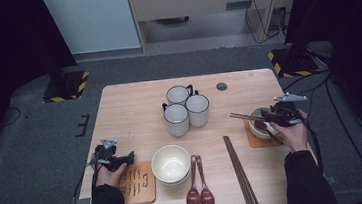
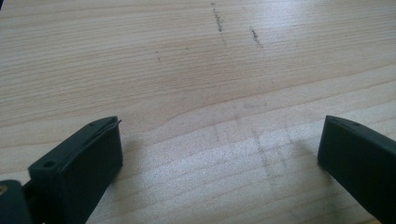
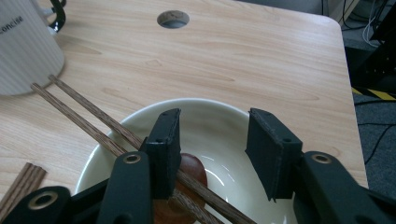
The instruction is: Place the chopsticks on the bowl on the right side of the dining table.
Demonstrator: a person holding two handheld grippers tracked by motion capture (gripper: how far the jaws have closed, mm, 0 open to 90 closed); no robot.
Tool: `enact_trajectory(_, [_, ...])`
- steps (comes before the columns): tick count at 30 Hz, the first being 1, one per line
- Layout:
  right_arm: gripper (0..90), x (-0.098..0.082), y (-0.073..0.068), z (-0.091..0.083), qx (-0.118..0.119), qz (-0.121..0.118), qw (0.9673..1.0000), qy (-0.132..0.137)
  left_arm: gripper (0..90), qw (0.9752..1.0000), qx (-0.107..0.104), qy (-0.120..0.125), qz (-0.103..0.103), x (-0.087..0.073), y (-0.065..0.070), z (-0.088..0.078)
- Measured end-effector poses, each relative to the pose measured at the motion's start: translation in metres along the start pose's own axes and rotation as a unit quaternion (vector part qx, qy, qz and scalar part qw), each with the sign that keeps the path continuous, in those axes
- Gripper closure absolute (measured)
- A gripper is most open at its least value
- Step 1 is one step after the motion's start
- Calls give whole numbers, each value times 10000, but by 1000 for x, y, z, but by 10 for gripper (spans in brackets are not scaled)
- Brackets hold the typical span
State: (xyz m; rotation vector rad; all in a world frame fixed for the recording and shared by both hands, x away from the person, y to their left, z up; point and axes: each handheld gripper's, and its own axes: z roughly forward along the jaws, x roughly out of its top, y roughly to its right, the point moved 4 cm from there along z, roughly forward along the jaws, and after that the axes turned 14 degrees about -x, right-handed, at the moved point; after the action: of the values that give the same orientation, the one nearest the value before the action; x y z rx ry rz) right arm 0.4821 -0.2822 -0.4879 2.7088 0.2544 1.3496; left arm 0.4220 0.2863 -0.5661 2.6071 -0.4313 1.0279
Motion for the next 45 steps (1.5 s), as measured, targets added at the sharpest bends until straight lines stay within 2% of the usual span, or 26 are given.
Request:
enact_trajectory(11, [539, -3, 0, 5, -28, -19, 9999, -105, 0, 10000, 0, 0, 0, 0, 0, 0])
enact_trajectory(19, [534, -4, -3, 5, 57, -92, 9999, -135, 0, 10000, 0, 1, -1, 0, 0, 0])
enact_trajectory(31, [527, -6, -7, 1, 212, -348, 9990, -172, 0, 10000, 1, 0, 0, 0, 0, 0])
enact_trajectory(38, [517, -7, -9, 0, 266, -388, 9986, -221, 0, 10000, 1, 0, 0, 0, 0, 0])
enact_trajectory(45, [519, -1, -6, -9, 310, -286, 9991, 11, 0, 10000, 1, -1, 0, 0, 0, 0])
